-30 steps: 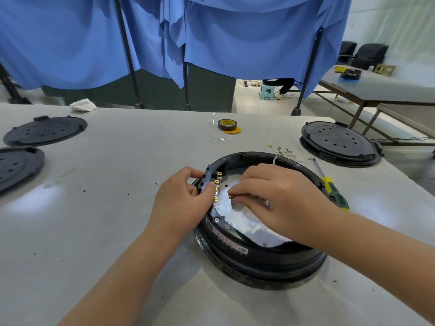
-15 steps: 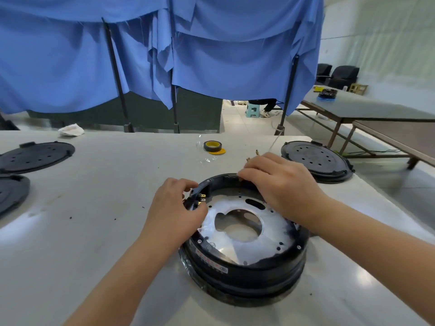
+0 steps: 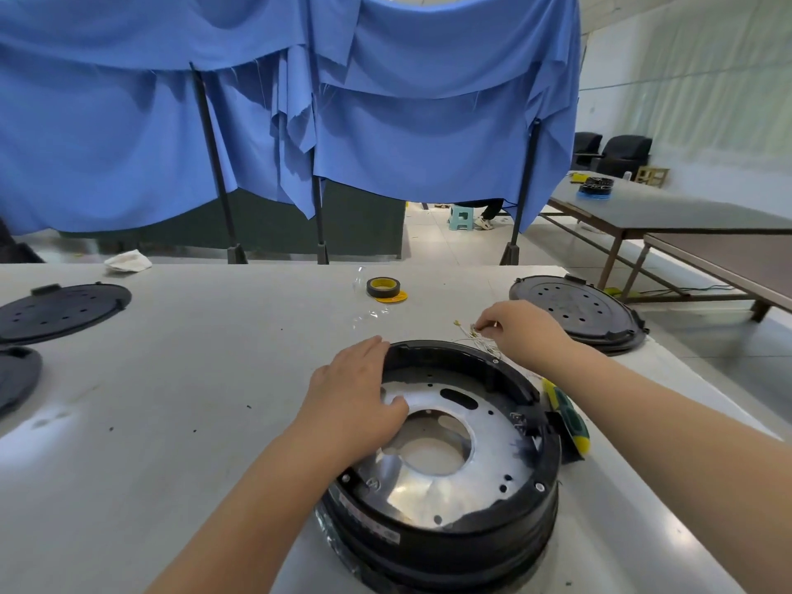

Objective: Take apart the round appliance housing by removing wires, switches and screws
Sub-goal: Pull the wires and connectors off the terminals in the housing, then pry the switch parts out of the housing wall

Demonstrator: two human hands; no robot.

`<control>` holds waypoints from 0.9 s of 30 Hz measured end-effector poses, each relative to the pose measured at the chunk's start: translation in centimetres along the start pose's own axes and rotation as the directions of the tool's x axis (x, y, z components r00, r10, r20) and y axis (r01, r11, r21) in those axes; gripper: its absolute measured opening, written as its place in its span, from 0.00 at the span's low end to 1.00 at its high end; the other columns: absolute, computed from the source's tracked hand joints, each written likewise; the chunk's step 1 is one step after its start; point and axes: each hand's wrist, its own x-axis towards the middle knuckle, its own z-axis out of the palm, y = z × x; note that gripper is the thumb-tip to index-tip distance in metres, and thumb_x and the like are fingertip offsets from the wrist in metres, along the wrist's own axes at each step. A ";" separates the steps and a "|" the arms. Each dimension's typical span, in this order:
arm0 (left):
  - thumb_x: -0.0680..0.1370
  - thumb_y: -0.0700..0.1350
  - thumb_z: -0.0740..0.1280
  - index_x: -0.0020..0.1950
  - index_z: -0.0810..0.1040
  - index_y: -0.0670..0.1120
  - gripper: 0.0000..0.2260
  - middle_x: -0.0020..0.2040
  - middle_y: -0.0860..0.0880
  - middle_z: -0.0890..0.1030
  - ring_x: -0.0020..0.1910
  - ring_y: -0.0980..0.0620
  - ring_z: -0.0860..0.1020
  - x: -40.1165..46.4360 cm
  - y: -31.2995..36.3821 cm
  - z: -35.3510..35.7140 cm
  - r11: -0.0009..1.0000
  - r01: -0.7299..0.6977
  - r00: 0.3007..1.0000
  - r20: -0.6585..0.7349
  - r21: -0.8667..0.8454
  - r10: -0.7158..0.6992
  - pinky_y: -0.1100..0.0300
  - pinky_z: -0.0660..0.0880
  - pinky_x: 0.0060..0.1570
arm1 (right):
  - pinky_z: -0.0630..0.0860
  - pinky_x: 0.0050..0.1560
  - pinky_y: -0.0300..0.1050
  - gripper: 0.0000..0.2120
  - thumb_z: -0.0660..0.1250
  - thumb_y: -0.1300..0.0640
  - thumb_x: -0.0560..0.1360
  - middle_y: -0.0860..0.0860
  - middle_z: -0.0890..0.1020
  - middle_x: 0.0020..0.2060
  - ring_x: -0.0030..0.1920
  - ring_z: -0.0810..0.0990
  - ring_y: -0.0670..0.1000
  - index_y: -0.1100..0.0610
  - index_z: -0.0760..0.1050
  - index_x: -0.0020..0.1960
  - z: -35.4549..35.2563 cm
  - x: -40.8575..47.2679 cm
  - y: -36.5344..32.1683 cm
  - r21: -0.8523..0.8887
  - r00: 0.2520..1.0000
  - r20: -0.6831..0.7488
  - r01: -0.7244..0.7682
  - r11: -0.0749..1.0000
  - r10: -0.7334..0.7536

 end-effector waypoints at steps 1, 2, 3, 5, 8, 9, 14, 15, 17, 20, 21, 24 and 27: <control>0.77 0.52 0.61 0.77 0.54 0.50 0.31 0.78 0.53 0.57 0.75 0.53 0.57 0.0 -0.1 0.1 1.000 -0.002 1.000 -0.009 -0.015 0.001 0.53 0.58 0.73 | 0.75 0.54 0.47 0.11 0.61 0.59 0.79 0.49 0.82 0.55 0.54 0.79 0.52 0.53 0.80 0.56 0.4 0.3 0.3 0.001 1.000 0.022 -0.017 1.000 0.017; 0.77 0.52 0.61 0.77 0.55 0.49 0.30 0.77 0.54 0.58 0.75 0.53 0.58 -0.1 -0.2 0.3 1.000 -0.009 1.000 -0.021 -0.027 0.009 0.53 0.59 0.72 | 0.75 0.53 0.46 0.11 0.62 0.59 0.79 0.49 0.82 0.55 0.54 0.79 0.52 0.53 0.81 0.56 0.7 0.5 0.6 0.001 0.999 0.039 -0.030 1.000 0.030; 0.77 0.52 0.60 0.77 0.56 0.49 0.29 0.77 0.54 0.59 0.74 0.53 0.59 -0.2 -0.2 0.4 1.000 -0.019 0.999 -0.032 -0.024 0.018 0.54 0.59 0.72 | 0.75 0.52 0.46 0.10 0.63 0.59 0.78 0.49 0.82 0.55 0.53 0.80 0.52 0.54 0.81 0.55 1.1 0.7 0.8 0.009 0.998 0.046 -0.041 0.999 0.041; 0.78 0.52 0.60 0.77 0.56 0.49 0.29 0.77 0.54 0.59 0.74 0.53 0.58 -0.3 -0.1 0.6 0.999 -0.036 0.998 -0.049 0.005 0.036 0.54 0.60 0.72 | 0.75 0.51 0.45 0.10 0.64 0.59 0.77 0.49 0.83 0.54 0.51 0.80 0.51 0.54 0.82 0.54 1.7 1.2 1.2 0.053 0.997 0.031 -0.068 0.996 0.066; 0.78 0.53 0.59 0.77 0.57 0.49 0.28 0.76 0.54 0.59 0.74 0.54 0.58 -0.2 -0.1 0.9 0.999 -0.039 0.997 -0.064 0.026 0.040 0.55 0.60 0.72 | 0.74 0.53 0.46 0.09 0.66 0.57 0.76 0.49 0.82 0.54 0.52 0.79 0.50 0.54 0.82 0.54 2.3 1.4 1.3 0.116 0.995 0.013 -0.096 0.989 0.095; 0.78 0.53 0.59 0.76 0.57 0.49 0.28 0.76 0.54 0.60 0.74 0.53 0.59 -0.2 -0.1 0.9 0.999 -0.039 0.997 -0.071 0.026 0.041 0.55 0.61 0.71 | 0.74 0.55 0.46 0.09 0.66 0.56 0.76 0.49 0.81 0.54 0.53 0.78 0.50 0.54 0.81 0.54 2.5 1.3 1.2 0.138 0.995 0.003 -0.098 0.986 0.099; 0.78 0.52 0.59 0.76 0.59 0.49 0.27 0.75 0.55 0.62 0.72 0.53 0.61 -0.1 -0.1 0.9 0.998 -0.045 0.995 -0.085 0.039 0.048 0.56 0.64 0.68 | 0.73 0.52 0.44 0.07 0.67 0.54 0.76 0.48 0.82 0.48 0.49 0.78 0.47 0.54 0.82 0.49 2.1 0.4 0.4 0.285 0.995 -0.060 -0.055 0.957 0.075; 0.78 0.52 0.59 0.75 0.59 0.49 0.27 0.75 0.55 0.62 0.71 0.53 0.62 -0.1 0.0 0.9 0.998 -0.047 0.995 -0.085 0.042 0.050 0.56 0.64 0.68 | 0.74 0.52 0.44 0.07 0.66 0.53 0.76 0.47 0.82 0.46 0.47 0.79 0.46 0.53 0.82 0.48 1.7 0.0 0.2 0.320 0.997 -0.045 -0.048 0.946 0.066; 0.77 0.52 0.60 0.75 0.60 0.49 0.26 0.74 0.55 0.63 0.71 0.53 0.63 0.0 0.0 0.8 0.998 -0.048 0.995 -0.083 0.043 0.051 0.56 0.65 0.67 | 0.76 0.51 0.44 0.06 0.65 0.53 0.76 0.44 0.82 0.44 0.45 0.79 0.44 0.51 0.81 0.48 0.8 -1.1 -0.3 0.379 0.999 -0.008 -0.042 0.924 0.048; 0.78 0.51 0.60 0.74 0.61 0.49 0.25 0.73 0.55 0.64 0.69 0.53 0.64 0.0 -0.1 0.5 0.997 -0.054 0.996 -0.075 0.056 0.058 0.56 0.66 0.66 | 0.75 0.51 0.40 0.08 0.65 0.53 0.77 0.43 0.82 0.48 0.47 0.79 0.42 0.50 0.81 0.51 -0.5 -3.2 -0.9 0.444 0.999 0.016 -0.050 0.895 0.048; 0.78 0.51 0.60 0.74 0.60 0.50 0.25 0.73 0.55 0.64 0.69 0.53 0.64 0.0 -0.2 0.3 0.995 -0.056 0.996 -0.068 0.078 0.061 0.56 0.67 0.65 | 0.74 0.50 0.37 0.08 0.65 0.53 0.77 0.43 0.83 0.48 0.48 0.79 0.41 0.49 0.81 0.53 -0.8 -3.9 -1.0 0.475 0.998 0.026 -0.058 0.878 0.052; 0.78 0.51 0.59 0.74 0.60 0.51 0.24 0.73 0.56 0.63 0.69 0.52 0.65 0.0 -0.4 -0.3 0.983 -0.057 0.997 -0.039 0.175 0.064 0.55 0.68 0.63 | 0.69 0.47 0.29 0.11 0.63 0.54 0.78 0.40 0.81 0.51 0.50 0.77 0.36 0.47 0.79 0.58 -1.3 -6.5 -1.3 0.532 0.998 0.048 -0.065 0.844 0.047; 0.77 0.51 0.59 0.73 0.63 0.51 0.23 0.73 0.56 0.64 0.69 0.52 0.64 0.0 -0.7 -0.9 0.973 -0.038 0.999 -0.024 0.228 0.044 0.55 0.68 0.63 | 0.66 0.53 0.26 0.13 0.59 0.57 0.81 0.40 0.79 0.56 0.55 0.75 0.36 0.47 0.76 0.62 -1.1 -8.9 -1.6 0.599 0.999 0.031 -0.053 0.799 0.043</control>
